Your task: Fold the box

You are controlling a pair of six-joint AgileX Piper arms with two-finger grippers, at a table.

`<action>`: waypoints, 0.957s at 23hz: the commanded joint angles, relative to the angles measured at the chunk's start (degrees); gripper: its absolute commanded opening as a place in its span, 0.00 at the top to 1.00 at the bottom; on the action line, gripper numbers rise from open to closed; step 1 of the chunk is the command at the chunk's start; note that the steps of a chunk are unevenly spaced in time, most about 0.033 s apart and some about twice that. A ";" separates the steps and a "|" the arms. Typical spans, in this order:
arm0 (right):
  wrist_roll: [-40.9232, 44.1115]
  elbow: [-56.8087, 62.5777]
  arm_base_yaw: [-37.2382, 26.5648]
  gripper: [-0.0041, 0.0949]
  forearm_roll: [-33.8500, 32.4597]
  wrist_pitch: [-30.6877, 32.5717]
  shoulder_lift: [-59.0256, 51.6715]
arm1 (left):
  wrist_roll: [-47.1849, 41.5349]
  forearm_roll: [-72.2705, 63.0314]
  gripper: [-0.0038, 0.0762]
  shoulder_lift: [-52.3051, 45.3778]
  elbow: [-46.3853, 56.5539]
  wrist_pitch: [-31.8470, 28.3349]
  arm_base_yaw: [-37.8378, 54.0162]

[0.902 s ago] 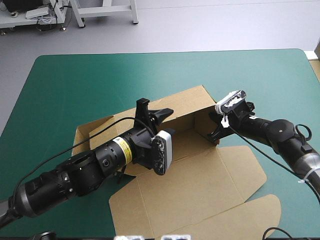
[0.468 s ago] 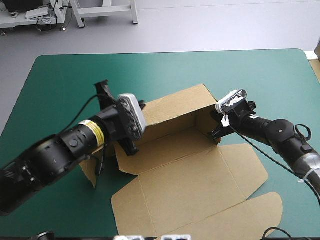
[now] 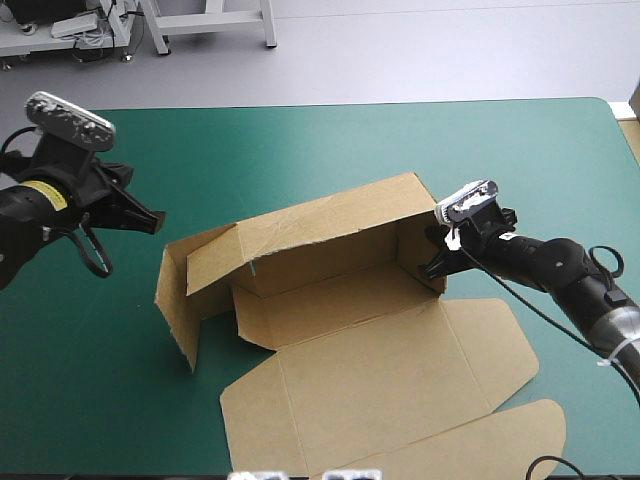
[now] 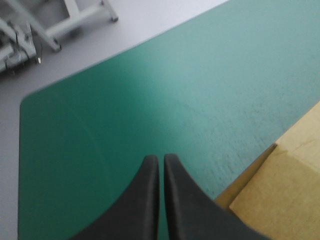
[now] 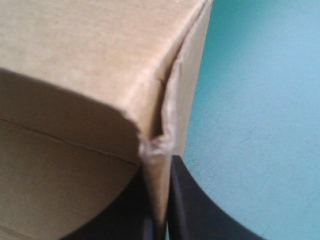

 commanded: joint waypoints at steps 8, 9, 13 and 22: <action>42.16 -17.60 -0.14 0.98 -37.30 25.95 -2.78 | 1.71 -10.23 0.94 1.58 3.23 2.27 17.53; 42.57 -18.71 -0.14 0.98 -39.02 28.60 -2.38 | 1.71 -10.23 0.94 1.74 4.04 2.29 17.53; 49.09 -22.61 -0.14 0.98 -40.01 34.10 3.50 | 1.71 -10.86 0.94 2.81 7.05 -0.37 17.43; 55.39 -45.93 -0.14 0.97 -41.94 41.85 26.19 | 0.70 -10.95 0.95 2.90 7.05 -2.34 17.43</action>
